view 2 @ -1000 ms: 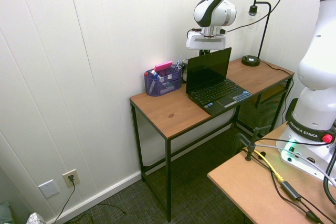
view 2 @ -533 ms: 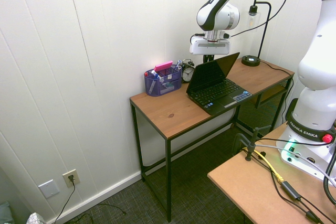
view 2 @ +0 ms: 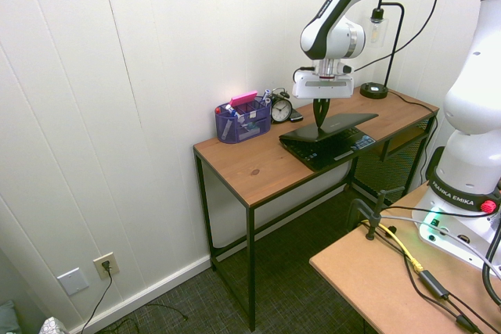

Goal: Close the laptop lid

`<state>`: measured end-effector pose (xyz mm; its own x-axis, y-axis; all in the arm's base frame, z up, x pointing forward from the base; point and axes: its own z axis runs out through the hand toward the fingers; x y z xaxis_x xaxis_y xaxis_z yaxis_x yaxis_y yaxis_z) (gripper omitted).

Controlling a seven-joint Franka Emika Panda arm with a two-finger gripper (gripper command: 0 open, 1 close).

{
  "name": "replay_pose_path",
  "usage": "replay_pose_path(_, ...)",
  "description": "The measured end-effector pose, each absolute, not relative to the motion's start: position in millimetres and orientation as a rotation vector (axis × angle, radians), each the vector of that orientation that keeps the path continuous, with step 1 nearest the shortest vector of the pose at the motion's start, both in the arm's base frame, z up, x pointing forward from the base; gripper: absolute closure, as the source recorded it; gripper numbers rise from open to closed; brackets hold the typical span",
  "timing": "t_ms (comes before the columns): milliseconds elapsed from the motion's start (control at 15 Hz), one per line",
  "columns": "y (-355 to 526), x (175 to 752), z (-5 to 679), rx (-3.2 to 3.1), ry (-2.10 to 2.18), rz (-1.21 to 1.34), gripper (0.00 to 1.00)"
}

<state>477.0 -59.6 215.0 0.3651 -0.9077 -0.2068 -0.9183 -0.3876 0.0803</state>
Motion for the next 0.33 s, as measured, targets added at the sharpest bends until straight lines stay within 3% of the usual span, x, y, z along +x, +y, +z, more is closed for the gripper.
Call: replay_pose_path(333,-61.9,472.8,179.5,-2.54,1.695,0.377,1.0)
